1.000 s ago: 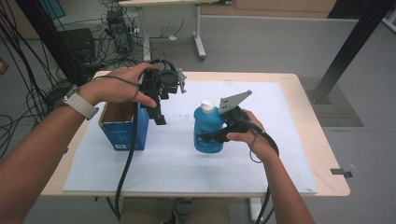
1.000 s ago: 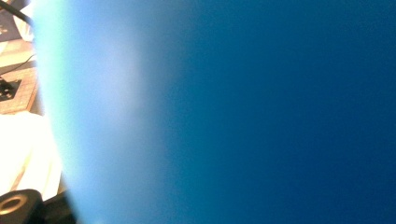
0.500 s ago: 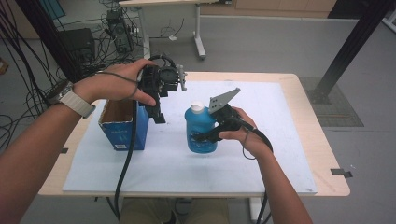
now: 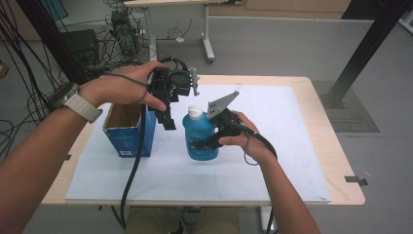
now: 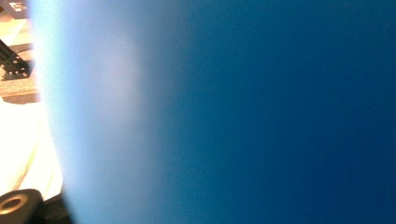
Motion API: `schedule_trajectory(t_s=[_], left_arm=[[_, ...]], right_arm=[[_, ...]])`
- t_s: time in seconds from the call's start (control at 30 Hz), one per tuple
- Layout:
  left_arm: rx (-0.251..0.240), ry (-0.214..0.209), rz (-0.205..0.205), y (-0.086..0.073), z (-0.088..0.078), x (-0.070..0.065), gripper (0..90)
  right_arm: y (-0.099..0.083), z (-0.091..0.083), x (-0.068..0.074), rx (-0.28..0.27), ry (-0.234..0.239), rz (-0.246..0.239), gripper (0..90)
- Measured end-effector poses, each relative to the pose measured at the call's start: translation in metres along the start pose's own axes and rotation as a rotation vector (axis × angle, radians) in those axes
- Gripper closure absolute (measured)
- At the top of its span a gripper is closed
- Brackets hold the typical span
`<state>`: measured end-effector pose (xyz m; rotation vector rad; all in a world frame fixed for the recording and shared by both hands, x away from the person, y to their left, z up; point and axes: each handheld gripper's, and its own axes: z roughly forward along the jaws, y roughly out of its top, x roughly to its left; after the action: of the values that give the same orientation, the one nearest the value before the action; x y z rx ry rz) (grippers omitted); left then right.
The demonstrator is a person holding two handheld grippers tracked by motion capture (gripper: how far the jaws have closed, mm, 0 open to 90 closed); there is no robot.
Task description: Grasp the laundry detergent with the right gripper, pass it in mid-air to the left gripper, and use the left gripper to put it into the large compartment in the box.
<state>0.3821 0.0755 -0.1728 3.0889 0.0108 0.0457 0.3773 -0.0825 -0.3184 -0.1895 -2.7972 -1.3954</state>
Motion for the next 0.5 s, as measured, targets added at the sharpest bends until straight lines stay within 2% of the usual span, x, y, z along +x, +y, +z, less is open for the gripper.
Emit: schedule_trajectory(t_s=[0.5], left_arm=[[-0.003, -0.009, 0.008, 0.016, 0.000, 0.002, 7.6]], right_arm=[[0.004, 0.008, 0.000, 0.001, 0.007, -0.007, 43.4]])
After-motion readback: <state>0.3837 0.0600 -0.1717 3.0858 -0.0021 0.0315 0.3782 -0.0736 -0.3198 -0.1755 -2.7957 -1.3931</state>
